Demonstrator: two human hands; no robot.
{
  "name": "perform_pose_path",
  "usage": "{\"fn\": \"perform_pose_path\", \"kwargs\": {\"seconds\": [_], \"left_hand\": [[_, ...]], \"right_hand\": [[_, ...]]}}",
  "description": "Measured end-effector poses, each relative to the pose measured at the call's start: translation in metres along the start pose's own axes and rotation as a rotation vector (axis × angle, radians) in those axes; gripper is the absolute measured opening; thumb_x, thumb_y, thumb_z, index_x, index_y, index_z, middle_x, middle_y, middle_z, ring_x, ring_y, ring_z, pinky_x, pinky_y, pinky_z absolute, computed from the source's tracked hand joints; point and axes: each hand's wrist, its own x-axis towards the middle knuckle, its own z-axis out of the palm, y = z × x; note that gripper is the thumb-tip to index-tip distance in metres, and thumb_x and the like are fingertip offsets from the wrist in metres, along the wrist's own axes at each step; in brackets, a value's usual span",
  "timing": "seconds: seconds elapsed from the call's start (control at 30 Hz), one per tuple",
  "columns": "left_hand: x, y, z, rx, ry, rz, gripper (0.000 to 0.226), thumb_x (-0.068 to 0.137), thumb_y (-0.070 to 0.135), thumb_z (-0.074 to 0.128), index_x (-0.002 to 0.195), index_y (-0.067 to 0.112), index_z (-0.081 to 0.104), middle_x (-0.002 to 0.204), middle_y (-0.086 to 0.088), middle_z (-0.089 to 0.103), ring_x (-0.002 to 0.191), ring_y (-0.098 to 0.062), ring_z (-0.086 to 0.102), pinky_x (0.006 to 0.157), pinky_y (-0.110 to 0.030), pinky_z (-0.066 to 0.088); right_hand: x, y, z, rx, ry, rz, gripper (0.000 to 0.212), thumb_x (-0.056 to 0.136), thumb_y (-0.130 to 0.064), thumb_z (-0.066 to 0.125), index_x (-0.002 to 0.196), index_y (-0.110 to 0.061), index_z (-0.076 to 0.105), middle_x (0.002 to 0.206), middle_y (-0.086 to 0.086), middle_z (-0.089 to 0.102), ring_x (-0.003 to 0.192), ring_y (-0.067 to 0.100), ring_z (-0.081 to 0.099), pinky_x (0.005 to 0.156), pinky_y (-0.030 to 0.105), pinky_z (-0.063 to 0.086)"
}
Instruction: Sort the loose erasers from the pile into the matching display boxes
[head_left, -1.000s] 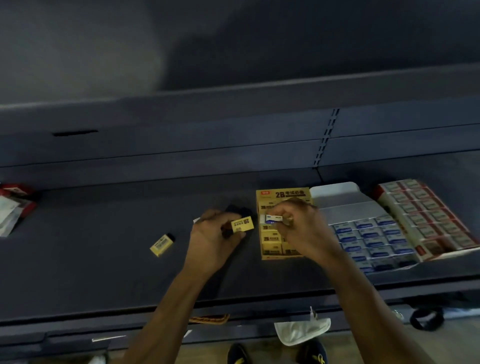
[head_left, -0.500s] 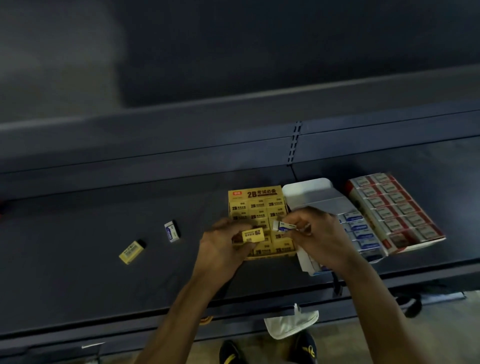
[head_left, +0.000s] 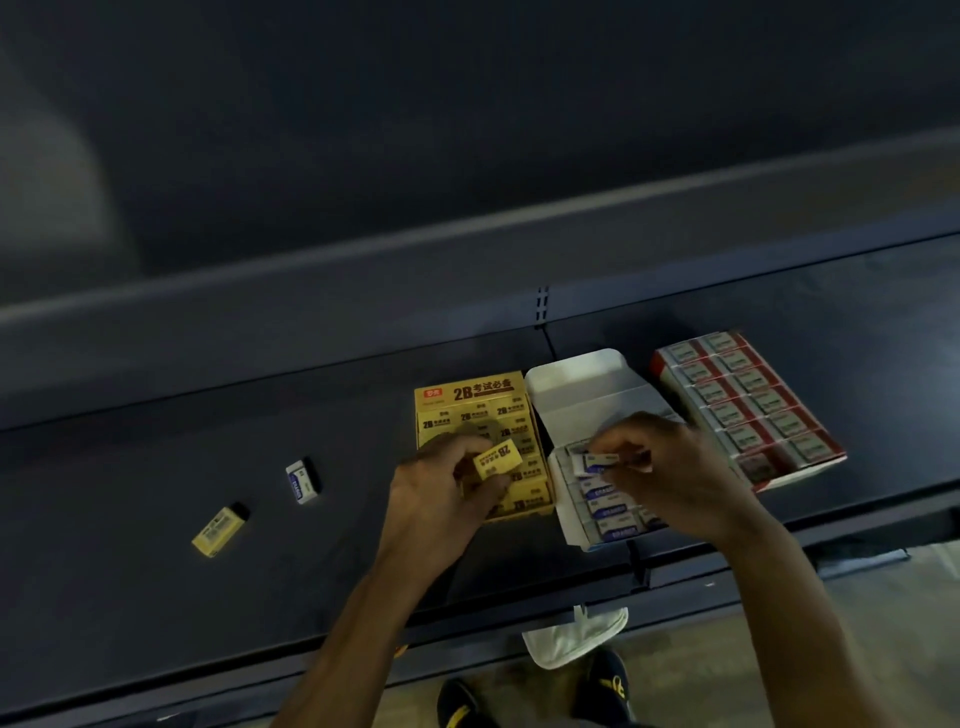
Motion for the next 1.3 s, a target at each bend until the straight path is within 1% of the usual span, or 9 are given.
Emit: {"fn": "perform_pose_path", "kwargs": {"seconds": [0.1,0.27,0.4,0.6,0.8,0.93,1.1,1.23,1.3], "left_hand": [[0.002,0.009,0.008,-0.015,-0.031,0.023,0.031,0.079,0.029,0.075,0.107,0.023,0.065,0.093,0.02,0.059,0.081,0.006,0.055,0.073,-0.008,0.045],[0.003,0.021,0.022,-0.059,-0.072,0.016,0.025,0.08,0.025,0.073,0.103,0.026,0.066,0.088,0.026,0.056,0.083,0.008,0.056,0.073,-0.007,0.044],[0.004,0.027,0.031,-0.079,-0.093,0.058,0.019,0.08,0.029,0.072,0.098,0.027,0.066,0.087,0.019,0.063,0.079,0.002,0.059,0.068,-0.018,0.049],[0.002,0.036,0.04,-0.046,-0.112,0.092,0.023,0.08,0.033,0.072,0.101,0.026,0.066,0.091,0.016,0.066,0.08,0.003,0.06,0.069,-0.018,0.05],[-0.001,0.038,0.042,-0.031,-0.114,0.102,0.023,0.079,0.029,0.074,0.1,0.024,0.066,0.09,0.015,0.066,0.08,0.004,0.06,0.07,-0.012,0.048],[-0.004,0.039,0.042,-0.047,-0.122,0.088,0.022,0.079,0.029,0.074,0.099,0.024,0.066,0.087,0.018,0.063,0.089,0.007,0.057,0.068,-0.003,0.042],[-0.005,0.04,0.043,-0.076,-0.127,0.069,0.024,0.079,0.03,0.074,0.101,0.025,0.065,0.089,0.02,0.063,0.088,0.008,0.057,0.07,-0.006,0.044],[-0.006,0.042,0.04,-0.106,-0.092,0.046,0.038,0.079,0.026,0.074,0.115,0.029,0.06,0.095,0.02,0.06,0.092,0.009,0.055,0.073,-0.005,0.044],[-0.006,0.042,0.037,-0.105,-0.073,0.033,0.044,0.081,0.024,0.071,0.121,0.034,0.057,0.098,0.017,0.056,0.092,0.008,0.053,0.072,-0.003,0.041]], "right_hand": [[-0.006,0.011,-0.01,0.033,-0.072,0.018,0.019,0.078,-0.009,0.071,0.09,-0.023,0.064,0.095,-0.012,0.063,0.09,0.003,0.063,0.08,0.022,0.053],[-0.019,0.018,-0.028,0.027,-0.168,0.094,0.031,0.08,-0.011,0.07,0.081,-0.038,0.055,0.084,-0.023,0.055,0.082,-0.018,0.056,0.072,0.006,0.047],[-0.025,0.023,-0.032,0.005,-0.239,0.152,0.03,0.08,-0.017,0.07,0.079,-0.042,0.053,0.089,-0.018,0.057,0.085,-0.006,0.058,0.071,0.012,0.049],[-0.028,0.023,-0.032,-0.004,-0.251,0.193,0.036,0.078,-0.012,0.072,0.075,-0.043,0.053,0.084,-0.019,0.057,0.084,-0.004,0.058,0.073,0.017,0.051],[-0.029,0.027,-0.032,-0.078,-0.248,0.168,0.019,0.08,-0.01,0.069,0.095,-0.021,0.067,0.084,-0.019,0.053,0.074,-0.009,0.054,0.063,0.008,0.046],[-0.029,0.026,-0.029,-0.058,-0.217,0.158,0.014,0.084,-0.014,0.067,0.085,-0.028,0.065,0.079,-0.02,0.055,0.076,-0.005,0.058,0.066,0.011,0.047],[-0.026,0.021,-0.027,-0.086,-0.196,0.122,0.018,0.086,-0.011,0.062,0.076,-0.025,0.057,0.077,-0.014,0.057,0.071,-0.004,0.057,0.062,0.005,0.044],[-0.021,0.013,-0.022,-0.113,-0.136,0.085,0.009,0.086,-0.008,0.06,0.082,-0.014,0.066,0.084,-0.006,0.066,0.075,0.002,0.061,0.072,0.018,0.053],[-0.017,0.003,-0.013,-0.051,-0.064,0.024,0.008,0.085,-0.008,0.062,0.085,-0.014,0.067,0.084,-0.007,0.067,0.075,0.001,0.062,0.073,0.018,0.052]]}}
